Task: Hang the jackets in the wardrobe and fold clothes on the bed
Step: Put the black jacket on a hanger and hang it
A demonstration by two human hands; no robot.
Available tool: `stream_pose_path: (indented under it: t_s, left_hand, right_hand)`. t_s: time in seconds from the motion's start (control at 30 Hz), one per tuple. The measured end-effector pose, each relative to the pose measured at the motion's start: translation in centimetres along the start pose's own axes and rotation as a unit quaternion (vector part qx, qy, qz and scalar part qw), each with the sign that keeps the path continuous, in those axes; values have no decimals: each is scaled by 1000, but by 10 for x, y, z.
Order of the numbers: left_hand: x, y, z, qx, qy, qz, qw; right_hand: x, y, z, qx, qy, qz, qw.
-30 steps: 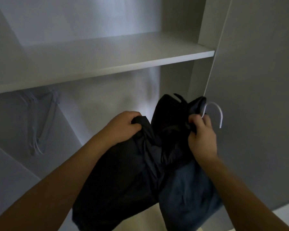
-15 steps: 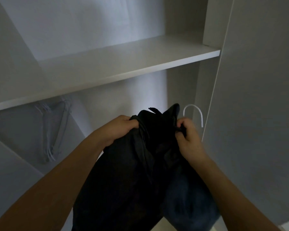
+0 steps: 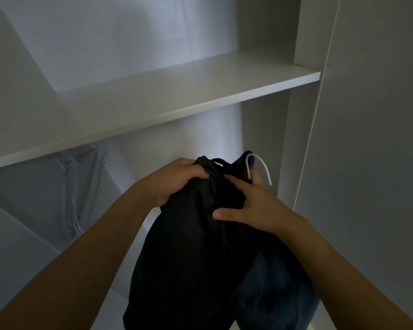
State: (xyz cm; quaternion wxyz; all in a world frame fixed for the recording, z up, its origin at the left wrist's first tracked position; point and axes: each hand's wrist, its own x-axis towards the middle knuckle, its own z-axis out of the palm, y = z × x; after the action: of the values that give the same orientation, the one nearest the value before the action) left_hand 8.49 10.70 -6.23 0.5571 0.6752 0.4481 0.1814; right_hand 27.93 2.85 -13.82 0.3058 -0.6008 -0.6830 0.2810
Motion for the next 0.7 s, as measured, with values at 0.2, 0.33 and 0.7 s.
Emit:
stream_pose_path:
  t_s: [0.2, 0.33, 0.7]
  left_hand:
    - [-2, 19, 7, 86, -44, -4, 995]
    - [-12, -13, -15, 354, -30, -8, 935]
    - [-39, -104, -20, 172, 178, 74, 966]
  right_hand:
    - [23, -7, 0, 66, 22, -31, 997]
    - [32, -6, 3, 166, 171, 1, 971]
    - [33, 10, 1, 20, 147, 73, 986]
